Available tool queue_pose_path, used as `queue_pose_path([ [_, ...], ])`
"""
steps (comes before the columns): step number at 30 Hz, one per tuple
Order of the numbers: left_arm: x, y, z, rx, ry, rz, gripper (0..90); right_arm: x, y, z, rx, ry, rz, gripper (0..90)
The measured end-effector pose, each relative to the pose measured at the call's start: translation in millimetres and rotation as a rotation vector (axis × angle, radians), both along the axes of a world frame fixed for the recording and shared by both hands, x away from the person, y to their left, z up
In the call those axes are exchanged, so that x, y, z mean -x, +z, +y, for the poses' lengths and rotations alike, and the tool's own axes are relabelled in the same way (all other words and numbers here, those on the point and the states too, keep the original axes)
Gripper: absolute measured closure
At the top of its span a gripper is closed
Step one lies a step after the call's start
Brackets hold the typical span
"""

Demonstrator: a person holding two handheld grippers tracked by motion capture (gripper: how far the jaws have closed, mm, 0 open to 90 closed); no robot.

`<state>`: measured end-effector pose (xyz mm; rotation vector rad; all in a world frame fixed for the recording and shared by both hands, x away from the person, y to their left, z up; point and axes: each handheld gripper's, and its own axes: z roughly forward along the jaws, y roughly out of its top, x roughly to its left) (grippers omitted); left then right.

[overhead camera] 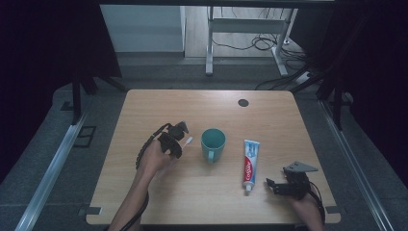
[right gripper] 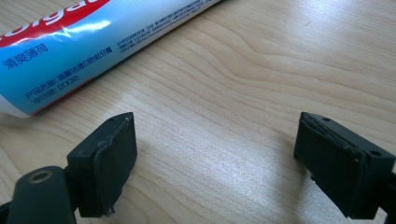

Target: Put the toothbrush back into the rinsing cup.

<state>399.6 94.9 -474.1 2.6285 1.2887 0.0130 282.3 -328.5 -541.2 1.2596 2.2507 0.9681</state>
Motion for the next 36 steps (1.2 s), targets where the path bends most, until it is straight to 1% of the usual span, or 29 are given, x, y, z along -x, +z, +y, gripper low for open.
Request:
queue_pose_path([
  [1, 0.9, 3.4, -0.6, 0.009, -0.01, -0.011, 78.7, 0.0, 0.0, 0.0, 0.0, 0.0, 0.0, 12.8],
  [2, 0.9, 3.4, -0.6, 0.009, -0.01, -0.011, 78.7, 0.0, 0.0, 0.0, 0.0, 0.0, 0.0, 12.8],
  [8, 4.4, 12.2, -2.4, 0.057, -0.01, -0.054, 78.7, 0.0, 0.0, 0.1, -0.001, -0.001, 0.0, 12.8],
  [13, 7.5, 20.1, -2.5, 0.091, -0.026, -0.092, 78.7, 0.0, 0.0, 0.1, -0.001, -0.001, 0.0, 12.8],
  [18, 9.8, 27.3, -2.4, 0.122, -0.037, -0.136, 78.7, 0.0, 0.0, 0.1, -0.001, -0.001, -0.001, 12.8],
  [21, 11.4, 32.8, -2.1, 0.153, -0.04, -0.158, 78.8, 0.0, 0.0, 0.1, 0.0, 0.0, -0.001, 12.8],
  [29, 16.0, 46.8, -1.0, 0.197, -0.055, -0.223, 78.8, -0.2, -0.1, -0.1, 0.001, 0.002, -0.003, 12.8],
  [34, 17.9, 52.6, -0.3, 0.223, -0.066, -0.252, 78.8, -0.2, -0.1, -0.1, 0.001, 0.002, -0.004, 12.8],
  [35, 18.8, 54.7, -0.3, 0.236, -0.068, -0.265, 78.8, -0.2, -0.1, 0.0, 0.0, 0.001, -0.003, 12.8],
  [36, 18.8, 54.7, -0.3, 0.236, -0.068, -0.265, 78.8, -0.2, -0.1, 0.0, 0.0, 0.001, -0.003, 12.8],
])
